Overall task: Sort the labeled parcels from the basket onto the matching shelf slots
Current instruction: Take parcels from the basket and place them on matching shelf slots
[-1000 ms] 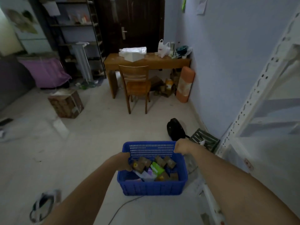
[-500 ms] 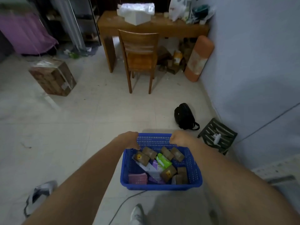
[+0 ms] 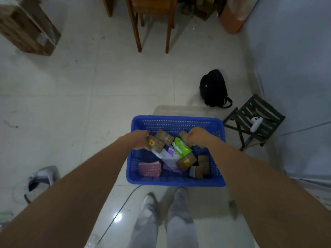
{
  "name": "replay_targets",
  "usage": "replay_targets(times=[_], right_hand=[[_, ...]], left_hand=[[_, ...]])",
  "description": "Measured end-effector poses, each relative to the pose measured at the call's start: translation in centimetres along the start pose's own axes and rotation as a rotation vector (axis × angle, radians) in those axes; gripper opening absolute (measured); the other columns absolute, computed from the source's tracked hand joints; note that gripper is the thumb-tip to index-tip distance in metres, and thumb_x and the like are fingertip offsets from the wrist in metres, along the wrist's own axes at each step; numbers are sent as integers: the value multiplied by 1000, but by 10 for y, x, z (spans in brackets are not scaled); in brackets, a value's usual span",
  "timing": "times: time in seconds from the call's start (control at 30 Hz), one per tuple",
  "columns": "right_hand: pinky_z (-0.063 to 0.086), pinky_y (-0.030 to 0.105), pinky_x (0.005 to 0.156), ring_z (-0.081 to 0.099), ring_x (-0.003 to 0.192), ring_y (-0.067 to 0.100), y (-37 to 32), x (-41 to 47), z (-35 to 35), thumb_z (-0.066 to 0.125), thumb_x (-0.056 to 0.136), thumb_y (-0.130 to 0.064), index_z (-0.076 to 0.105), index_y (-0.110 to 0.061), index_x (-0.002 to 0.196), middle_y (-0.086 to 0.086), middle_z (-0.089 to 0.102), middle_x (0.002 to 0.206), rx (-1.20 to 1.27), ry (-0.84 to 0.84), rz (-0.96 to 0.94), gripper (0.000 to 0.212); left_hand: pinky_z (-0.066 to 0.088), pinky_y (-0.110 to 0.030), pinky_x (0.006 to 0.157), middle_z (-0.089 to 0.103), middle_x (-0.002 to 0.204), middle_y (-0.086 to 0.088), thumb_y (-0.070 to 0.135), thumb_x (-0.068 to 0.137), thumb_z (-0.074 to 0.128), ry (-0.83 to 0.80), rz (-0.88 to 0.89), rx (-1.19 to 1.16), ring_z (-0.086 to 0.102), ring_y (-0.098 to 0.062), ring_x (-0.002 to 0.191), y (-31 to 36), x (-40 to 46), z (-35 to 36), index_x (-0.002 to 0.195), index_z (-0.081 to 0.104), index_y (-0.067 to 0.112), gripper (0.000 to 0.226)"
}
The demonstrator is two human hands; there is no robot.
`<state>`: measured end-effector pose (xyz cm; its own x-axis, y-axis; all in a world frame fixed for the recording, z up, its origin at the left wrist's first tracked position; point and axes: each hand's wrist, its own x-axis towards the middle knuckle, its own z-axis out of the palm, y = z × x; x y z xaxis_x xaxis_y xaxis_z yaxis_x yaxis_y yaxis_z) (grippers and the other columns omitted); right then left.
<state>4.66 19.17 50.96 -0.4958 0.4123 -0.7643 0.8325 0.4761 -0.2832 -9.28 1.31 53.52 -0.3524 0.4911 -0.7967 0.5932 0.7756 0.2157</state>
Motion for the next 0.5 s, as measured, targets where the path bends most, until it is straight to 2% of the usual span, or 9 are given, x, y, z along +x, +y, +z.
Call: replay_targets(times=[0.1, 0.2, 0.3, 0.4, 0.43, 0.47, 0.5], right_hand=[[40, 29, 66, 41, 57, 13, 15, 45, 21, 48, 91, -14, 37, -17, 63, 2, 41, 63, -69, -36, -27, 30], [32, 23, 53, 36, 56, 10, 28, 87, 44, 54, 88, -12, 38, -17, 65, -1, 39, 64, -116, -115, -39, 29], [26, 24, 47, 33, 54, 13, 43, 137, 75, 57, 84, -7, 29, -15, 59, 4, 33, 60, -146, -173, -84, 39], [19, 22, 48, 26, 55, 12, 59, 186, 116, 58, 87, -12, 24, -18, 58, 2, 24, 62, -143, -200, -96, 45], [22, 22, 50, 32, 58, 13, 65, 202, 131, 59, 87, -15, 26, -17, 59, 2, 28, 65, -135, -196, -90, 43], [31, 24, 56, 45, 68, 18, 69, 218, 146, 58, 88, -18, 36, -16, 62, 5, 40, 72, -132, -205, -72, 34], [41, 29, 68, 54, 88, 24, 73, 231, 160, 57, 89, -20, 52, -13, 75, 10, 52, 89, -130, -226, -74, 16]], left_hand=[[43, -37, 95, 52, 132, -11, 31, 85, 67, -50, -37, -15, 52, -28, 117, -7, 38, 15, 135, 41, 10, 61], [42, -35, 94, 52, 132, -10, 30, 86, 67, -55, -60, -50, 52, -27, 117, -16, 84, 33, 136, 39, 11, 61], [42, -32, 91, 53, 131, -9, 29, 86, 66, -52, -53, -78, 53, -26, 116, -23, 137, 58, 134, 41, 11, 56], [42, -33, 94, 53, 133, -10, 27, 87, 66, -56, -50, -116, 53, -27, 118, -31, 190, 95, 136, 40, 11, 58], [42, -34, 95, 52, 134, -11, 28, 86, 66, -62, -47, -125, 52, -27, 119, -33, 207, 109, 137, 39, 11, 60], [42, -35, 96, 52, 134, -11, 29, 86, 66, -73, -48, -128, 52, -27, 120, -36, 225, 125, 137, 40, 12, 60], [42, -34, 96, 51, 135, -11, 30, 86, 66, -77, -49, -136, 51, -27, 121, -40, 242, 140, 136, 40, 12, 59]])
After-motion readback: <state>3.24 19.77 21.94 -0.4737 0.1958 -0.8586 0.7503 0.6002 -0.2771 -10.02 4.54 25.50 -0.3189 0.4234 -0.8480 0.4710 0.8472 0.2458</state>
